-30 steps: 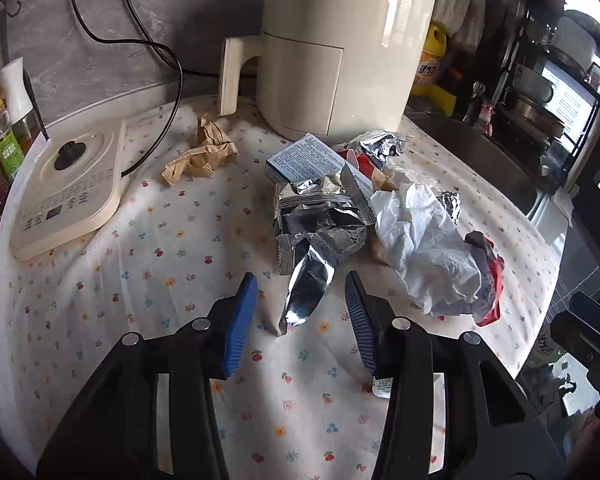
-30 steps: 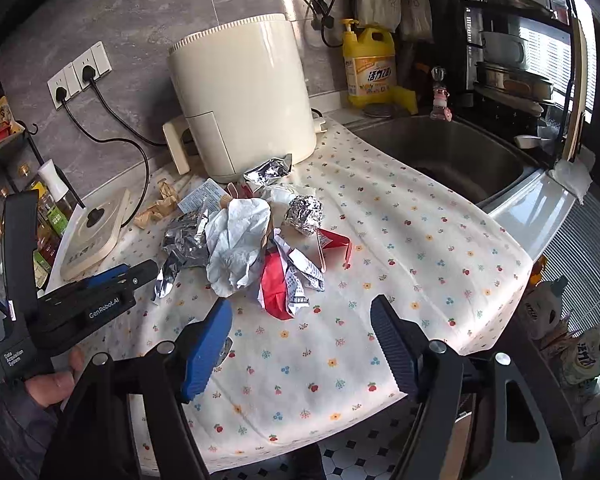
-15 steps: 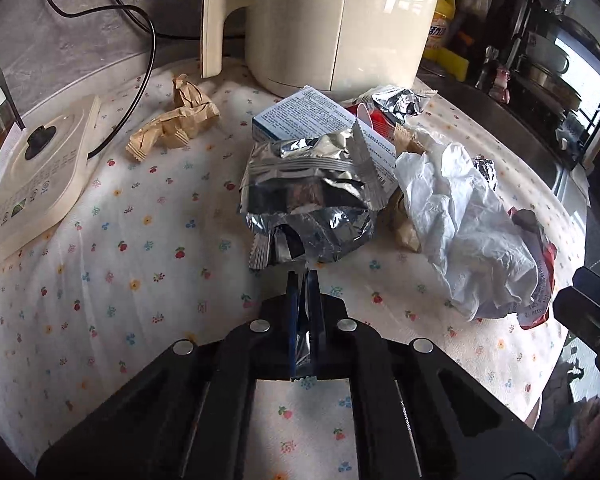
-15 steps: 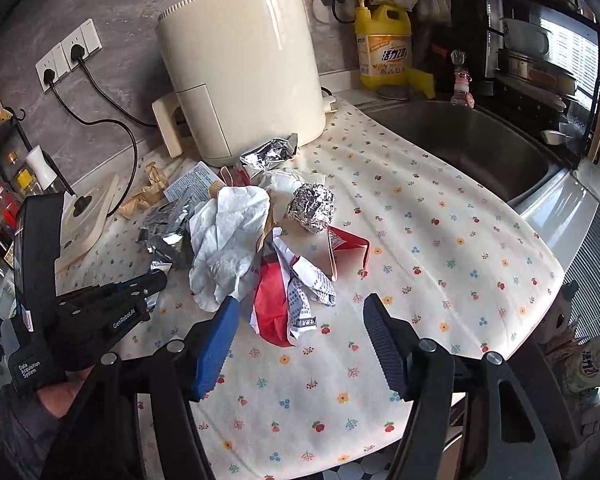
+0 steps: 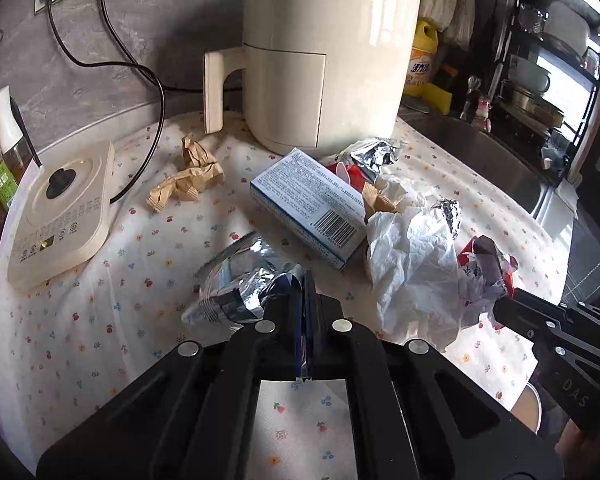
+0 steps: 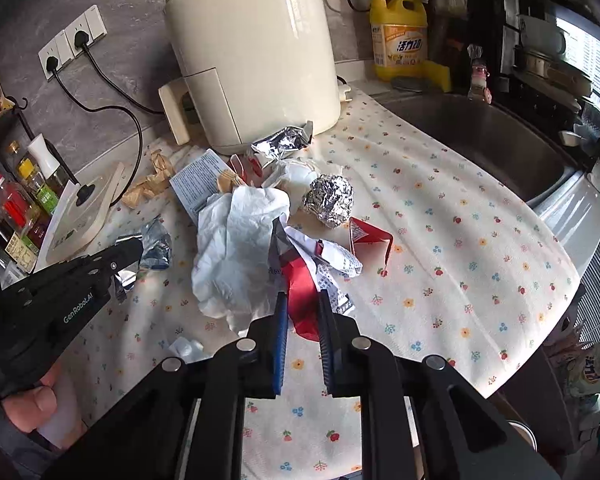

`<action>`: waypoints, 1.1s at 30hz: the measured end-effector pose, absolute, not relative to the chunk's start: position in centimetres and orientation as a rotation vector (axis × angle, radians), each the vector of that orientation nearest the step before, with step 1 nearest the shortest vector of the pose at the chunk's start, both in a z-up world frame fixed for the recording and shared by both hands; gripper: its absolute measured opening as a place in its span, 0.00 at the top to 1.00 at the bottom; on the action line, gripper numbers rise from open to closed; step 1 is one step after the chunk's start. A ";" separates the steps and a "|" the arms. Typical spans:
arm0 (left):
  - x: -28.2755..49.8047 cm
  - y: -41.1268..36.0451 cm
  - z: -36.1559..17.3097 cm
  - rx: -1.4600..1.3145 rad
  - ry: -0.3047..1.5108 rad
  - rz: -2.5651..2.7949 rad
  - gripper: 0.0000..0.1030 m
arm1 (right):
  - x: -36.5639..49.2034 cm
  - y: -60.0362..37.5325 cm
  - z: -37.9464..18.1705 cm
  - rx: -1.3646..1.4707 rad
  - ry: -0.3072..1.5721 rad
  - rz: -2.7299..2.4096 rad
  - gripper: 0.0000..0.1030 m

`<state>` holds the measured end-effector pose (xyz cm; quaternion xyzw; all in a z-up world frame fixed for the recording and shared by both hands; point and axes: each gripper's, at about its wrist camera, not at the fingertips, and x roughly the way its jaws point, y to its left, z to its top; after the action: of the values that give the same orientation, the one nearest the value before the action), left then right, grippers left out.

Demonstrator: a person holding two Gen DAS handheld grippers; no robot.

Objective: Collect trash
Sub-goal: 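Lift the red wrapper with the right gripper and carry it toward the white bucket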

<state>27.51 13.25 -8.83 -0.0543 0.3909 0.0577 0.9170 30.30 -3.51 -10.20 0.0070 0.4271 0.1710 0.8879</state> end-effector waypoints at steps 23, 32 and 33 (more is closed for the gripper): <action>26.7 9.2 -2.2 -0.057 0.626 0.027 0.98 | 26.5 -7.6 -2.5 0.058 0.690 0.259 0.86; 23.7 4.2 0.1 -0.022 0.582 0.002 0.98 | 22.7 -12.4 -1.0 0.101 0.645 0.226 0.86; 23.4 3.6 0.3 -0.014 0.578 -0.005 0.98 | 22.3 -12.9 -0.9 0.110 0.641 0.218 0.86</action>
<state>23.36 3.60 0.26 -0.0068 0.2849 -0.0024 0.9585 22.34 -12.94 -0.93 0.0540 0.3143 0.1070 0.9417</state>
